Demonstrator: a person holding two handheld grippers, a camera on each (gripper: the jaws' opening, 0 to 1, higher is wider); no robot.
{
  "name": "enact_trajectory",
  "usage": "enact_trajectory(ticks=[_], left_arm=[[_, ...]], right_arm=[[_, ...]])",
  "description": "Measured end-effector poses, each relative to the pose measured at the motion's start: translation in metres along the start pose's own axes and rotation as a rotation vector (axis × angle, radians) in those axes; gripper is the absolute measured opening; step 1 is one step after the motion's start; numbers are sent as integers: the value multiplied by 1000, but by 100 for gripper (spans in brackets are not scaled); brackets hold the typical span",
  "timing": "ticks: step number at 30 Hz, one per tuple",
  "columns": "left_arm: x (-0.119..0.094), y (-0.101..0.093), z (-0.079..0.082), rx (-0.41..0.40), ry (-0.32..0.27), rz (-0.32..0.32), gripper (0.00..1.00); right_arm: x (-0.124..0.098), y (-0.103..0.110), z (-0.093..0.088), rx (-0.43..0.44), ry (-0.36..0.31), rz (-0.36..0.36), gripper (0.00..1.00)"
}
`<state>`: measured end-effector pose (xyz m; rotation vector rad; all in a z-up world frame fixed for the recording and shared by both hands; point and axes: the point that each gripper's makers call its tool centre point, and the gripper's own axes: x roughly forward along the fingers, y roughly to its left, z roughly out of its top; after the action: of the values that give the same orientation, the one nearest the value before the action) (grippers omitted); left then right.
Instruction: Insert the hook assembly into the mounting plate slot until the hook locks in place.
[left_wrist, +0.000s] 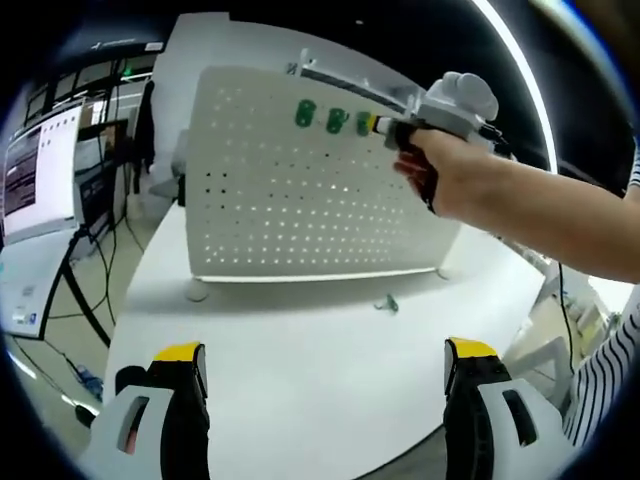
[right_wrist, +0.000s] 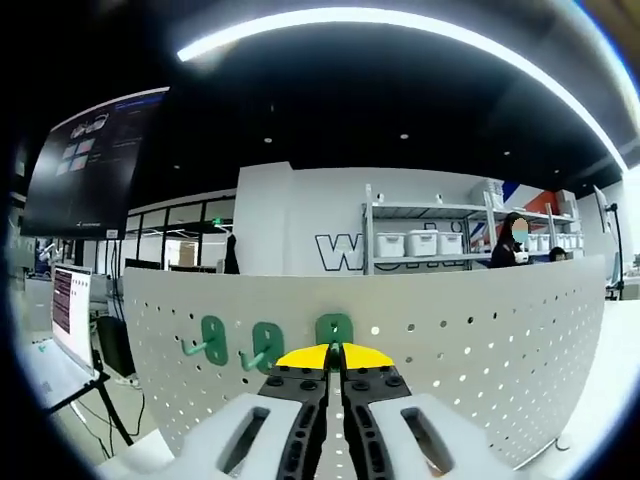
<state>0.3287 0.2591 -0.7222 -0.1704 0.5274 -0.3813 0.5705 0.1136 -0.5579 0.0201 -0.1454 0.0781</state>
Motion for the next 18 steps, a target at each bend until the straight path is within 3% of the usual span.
enact_trajectory(ticks=[15, 18], left_arm=[[9, 1, 1, 4, 13, -10, 100], [8, 0, 0, 9, 20, -7, 100]], right_arm=[[6, 3, -9, 4, 49, -4, 1], [10, 3, -4, 9, 42, 1, 6]])
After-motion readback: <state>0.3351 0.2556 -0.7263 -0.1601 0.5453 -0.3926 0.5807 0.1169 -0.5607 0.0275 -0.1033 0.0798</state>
